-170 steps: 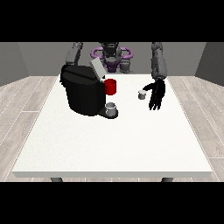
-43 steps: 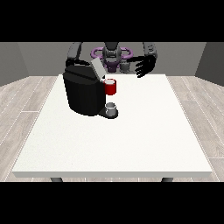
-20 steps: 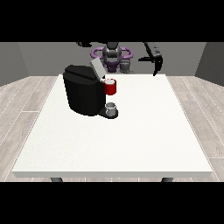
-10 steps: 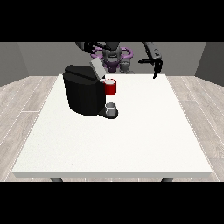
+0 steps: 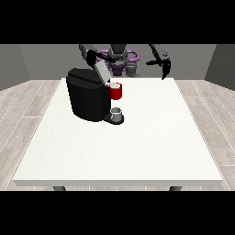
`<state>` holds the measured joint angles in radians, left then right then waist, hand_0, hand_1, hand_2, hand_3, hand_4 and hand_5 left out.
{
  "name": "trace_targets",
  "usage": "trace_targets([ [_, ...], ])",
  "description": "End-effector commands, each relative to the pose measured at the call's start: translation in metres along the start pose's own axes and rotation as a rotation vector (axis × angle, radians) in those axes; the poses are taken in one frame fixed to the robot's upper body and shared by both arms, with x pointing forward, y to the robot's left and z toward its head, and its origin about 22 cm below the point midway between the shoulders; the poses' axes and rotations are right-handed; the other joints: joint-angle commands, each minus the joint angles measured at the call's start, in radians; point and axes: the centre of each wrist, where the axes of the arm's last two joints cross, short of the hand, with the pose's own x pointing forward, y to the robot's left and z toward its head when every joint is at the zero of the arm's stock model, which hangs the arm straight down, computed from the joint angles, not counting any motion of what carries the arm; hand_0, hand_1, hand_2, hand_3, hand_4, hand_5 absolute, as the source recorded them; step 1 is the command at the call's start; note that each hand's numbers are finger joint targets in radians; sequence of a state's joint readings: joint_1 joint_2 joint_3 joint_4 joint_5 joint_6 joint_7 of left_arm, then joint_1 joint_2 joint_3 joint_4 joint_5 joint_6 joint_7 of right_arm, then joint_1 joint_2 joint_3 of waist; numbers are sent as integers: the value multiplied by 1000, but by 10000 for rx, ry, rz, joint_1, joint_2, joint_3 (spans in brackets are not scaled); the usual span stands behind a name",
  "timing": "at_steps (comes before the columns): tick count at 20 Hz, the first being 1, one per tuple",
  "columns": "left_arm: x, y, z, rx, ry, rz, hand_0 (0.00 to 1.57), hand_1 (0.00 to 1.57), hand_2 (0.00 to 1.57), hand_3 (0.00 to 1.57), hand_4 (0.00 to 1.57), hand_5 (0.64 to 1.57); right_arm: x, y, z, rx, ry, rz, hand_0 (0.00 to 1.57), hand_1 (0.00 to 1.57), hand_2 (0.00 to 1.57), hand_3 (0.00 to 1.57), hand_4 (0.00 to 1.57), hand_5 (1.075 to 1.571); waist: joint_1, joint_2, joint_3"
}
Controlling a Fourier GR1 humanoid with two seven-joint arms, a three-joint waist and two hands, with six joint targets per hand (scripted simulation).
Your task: Insert the coffee pod into the coffee machine and close the lid
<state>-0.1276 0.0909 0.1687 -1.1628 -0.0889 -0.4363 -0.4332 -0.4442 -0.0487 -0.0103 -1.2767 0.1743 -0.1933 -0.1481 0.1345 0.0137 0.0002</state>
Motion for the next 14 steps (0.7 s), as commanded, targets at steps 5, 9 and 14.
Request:
trace_targets([
  [5, 10, 10, 12, -235, -495, 53, 0, 0, 0, 0, 301, 1571, -8, -23, -30, -529, -39, 96, 0, 0, 0, 0, 463, 1571, 317, 536, 0],
  [9, 14, 9, -8, 316, -674, -161, 0, 0, 0, 0, 334, 1571, -7, -5, -34, 12, -96, -242, 0, 0, 0, 0, 440, 1571, -147, 732, -1],
  [14, 9, 13, 15, 111, -262, -171, 0, 0, 0, 0, 298, 1571, -3, -18, -44, -87, 239, -159, 0, 0, 0, 0, 363, 1571, 137, 474, -2],
])
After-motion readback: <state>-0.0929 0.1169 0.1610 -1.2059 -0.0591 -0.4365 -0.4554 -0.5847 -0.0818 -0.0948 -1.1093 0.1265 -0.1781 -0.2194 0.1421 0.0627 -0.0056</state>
